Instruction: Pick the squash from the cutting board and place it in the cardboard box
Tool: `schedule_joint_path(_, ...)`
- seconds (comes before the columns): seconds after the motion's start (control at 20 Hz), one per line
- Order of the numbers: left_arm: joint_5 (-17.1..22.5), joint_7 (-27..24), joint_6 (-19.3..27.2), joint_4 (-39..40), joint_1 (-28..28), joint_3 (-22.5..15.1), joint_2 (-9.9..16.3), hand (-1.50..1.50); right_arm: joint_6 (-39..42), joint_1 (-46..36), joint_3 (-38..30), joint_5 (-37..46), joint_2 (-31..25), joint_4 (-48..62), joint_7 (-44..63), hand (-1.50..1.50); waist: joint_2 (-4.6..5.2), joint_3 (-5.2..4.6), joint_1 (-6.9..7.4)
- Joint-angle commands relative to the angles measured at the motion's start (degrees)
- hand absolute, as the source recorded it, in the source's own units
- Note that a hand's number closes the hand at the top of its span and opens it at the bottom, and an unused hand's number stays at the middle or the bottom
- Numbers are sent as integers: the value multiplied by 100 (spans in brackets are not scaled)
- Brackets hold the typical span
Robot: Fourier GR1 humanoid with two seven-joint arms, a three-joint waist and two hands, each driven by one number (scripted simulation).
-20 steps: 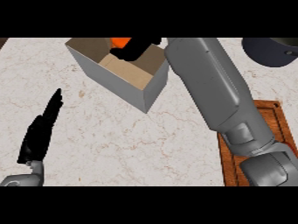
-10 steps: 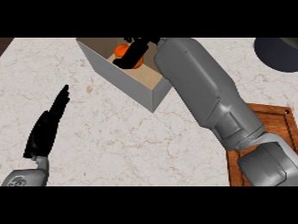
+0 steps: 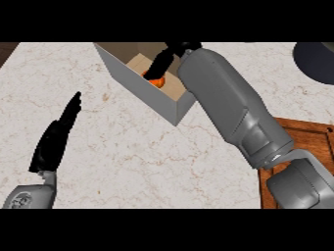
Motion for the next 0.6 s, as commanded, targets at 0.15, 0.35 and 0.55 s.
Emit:
schedule_joint_path(0.15, -60, 172, 26, -164, 69, -52, -21, 0, -999, 3, -805, -1052, 0, -131, -336, -150, -24, 11, -63)
schedule_joint_path(0.35, 52, -114, 26, -67, 162, 123, 32, 0, -949, -70, -1395, -1560, 0, -99, -725, -150, -15, 10, -213)
schedule_joint_path(0.55, 130, 1, 46, 87, 1, 336, 113, 0, -769, 29, -1950, -1978, -401, -34, -1089, -150, 11, 10, -329)
